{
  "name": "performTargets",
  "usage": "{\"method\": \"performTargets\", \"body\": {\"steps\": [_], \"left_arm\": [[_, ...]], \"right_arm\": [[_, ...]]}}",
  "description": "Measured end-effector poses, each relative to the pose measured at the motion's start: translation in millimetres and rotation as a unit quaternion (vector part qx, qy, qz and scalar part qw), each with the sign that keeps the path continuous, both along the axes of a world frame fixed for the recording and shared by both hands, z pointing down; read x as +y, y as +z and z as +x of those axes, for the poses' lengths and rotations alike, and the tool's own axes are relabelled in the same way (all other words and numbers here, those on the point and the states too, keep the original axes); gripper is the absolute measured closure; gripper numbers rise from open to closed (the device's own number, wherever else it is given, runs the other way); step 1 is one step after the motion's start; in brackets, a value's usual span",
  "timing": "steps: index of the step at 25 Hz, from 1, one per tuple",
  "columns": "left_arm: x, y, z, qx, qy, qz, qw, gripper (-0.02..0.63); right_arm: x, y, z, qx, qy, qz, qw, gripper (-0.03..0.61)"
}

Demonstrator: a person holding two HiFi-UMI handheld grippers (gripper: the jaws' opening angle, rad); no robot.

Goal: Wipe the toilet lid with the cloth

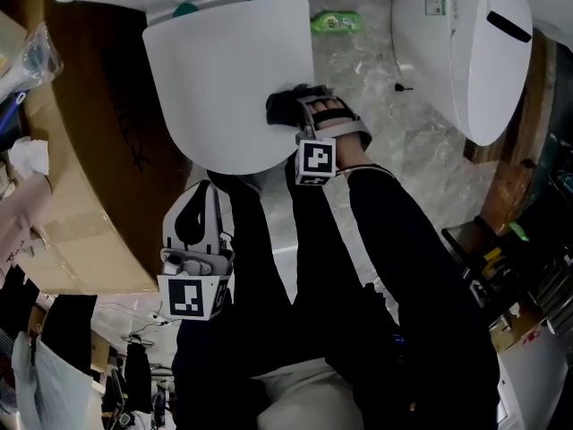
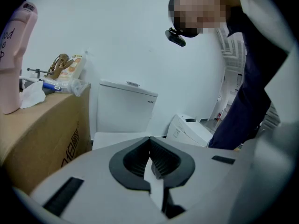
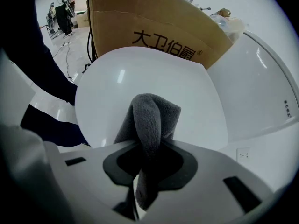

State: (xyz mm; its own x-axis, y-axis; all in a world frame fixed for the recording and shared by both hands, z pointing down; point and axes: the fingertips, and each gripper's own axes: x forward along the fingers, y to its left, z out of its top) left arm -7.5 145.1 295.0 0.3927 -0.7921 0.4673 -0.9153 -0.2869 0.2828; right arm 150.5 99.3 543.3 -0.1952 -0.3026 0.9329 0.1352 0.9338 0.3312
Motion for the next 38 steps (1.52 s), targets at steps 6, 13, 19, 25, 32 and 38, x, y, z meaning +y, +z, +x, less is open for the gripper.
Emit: {"method": "performTargets", "body": {"steps": [6, 13, 19, 25, 32, 38], "left_arm": [[-1.6, -3.3, -7.7, -0.007, 0.004, 0.003, 1.0000, 0.601], [-8.9, -11.2, -8.8, -0.009, 0.003, 0.013, 0.9999, 0.601], [-9.1, -9.7, -6.5, -0.004, 0.003, 0.011, 0.9999, 0.601], [-19.5, -17.9, -12.0, 0.004, -0.005, 0.028, 0.9996, 0.601], [-21.4, -14.0, -32.1, -0.010, -0.032, 0.013, 0.9993, 0.601], [-19.8, -12.7, -44.6, -0.008, -0.067, 0.006, 0.9977, 0.600]], "right_arm": [[41.9, 2.9, 3.9, 0.000, 0.005, -0.025, 1.000, 0.506], [76.3, 4.5, 7.8, 0.003, 0.002, -0.065, 0.998, 0.505], [86.0, 2.9, 7.0, 0.005, 0.021, -0.113, 0.993, 0.505], [23.7, -27.8, -14.3, -0.047, 0.061, -0.063, 0.995, 0.506], [-89.8, -67.0, -50.1, -0.084, 0.044, 0.021, 0.995, 0.505], [-155.5, -78.4, -73.0, -0.075, -0.003, 0.060, 0.995, 0.505]]}}
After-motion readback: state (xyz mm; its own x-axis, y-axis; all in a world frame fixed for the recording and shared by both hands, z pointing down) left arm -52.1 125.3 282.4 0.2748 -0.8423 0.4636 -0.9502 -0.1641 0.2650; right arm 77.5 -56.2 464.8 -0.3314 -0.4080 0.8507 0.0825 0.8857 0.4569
